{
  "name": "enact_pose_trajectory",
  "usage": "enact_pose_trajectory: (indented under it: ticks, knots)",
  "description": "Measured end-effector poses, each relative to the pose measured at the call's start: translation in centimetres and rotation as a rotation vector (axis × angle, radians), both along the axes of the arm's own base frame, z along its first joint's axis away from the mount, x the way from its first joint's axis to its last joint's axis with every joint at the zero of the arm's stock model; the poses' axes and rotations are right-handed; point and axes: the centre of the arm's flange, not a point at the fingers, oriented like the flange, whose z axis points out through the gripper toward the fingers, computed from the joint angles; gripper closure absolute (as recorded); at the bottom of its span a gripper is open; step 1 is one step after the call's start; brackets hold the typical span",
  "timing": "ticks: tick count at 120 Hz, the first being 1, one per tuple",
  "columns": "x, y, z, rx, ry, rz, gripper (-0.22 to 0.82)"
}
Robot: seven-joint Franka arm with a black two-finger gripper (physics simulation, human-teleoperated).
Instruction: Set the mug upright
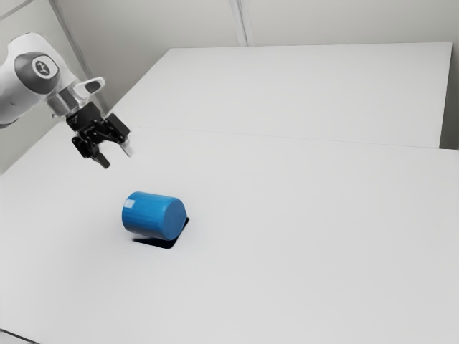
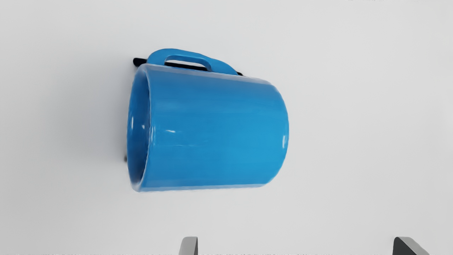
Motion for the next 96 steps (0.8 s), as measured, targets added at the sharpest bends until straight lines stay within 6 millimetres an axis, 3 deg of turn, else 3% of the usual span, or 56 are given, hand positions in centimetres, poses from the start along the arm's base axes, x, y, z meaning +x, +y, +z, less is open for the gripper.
enact_pose_trajectory:
  ticks: [12,19,40,51,66,80,96]
  knots:
    - [-2.3,7.6,-3.9,-0.169,0.005,0.131,0.0]
    - [-2.6,9.5,-6.8,-0.257,0.002,0.153,0.0]
    - [-1.4,9.5,-13.7,-0.45,-0.043,0.103,0.0]
    - [-2.5,9.1,-16.9,-0.546,-0.066,0.1,0.0]
    - [-3.4,7.3,-19.7,-0.654,-0.121,0.086,0.0]
    - [-3.3,6.5,-20.4,-0.695,-0.187,0.053,0.0]
    - [-3.0,6.1,-20.6,-0.715,-0.253,0.012,0.35]
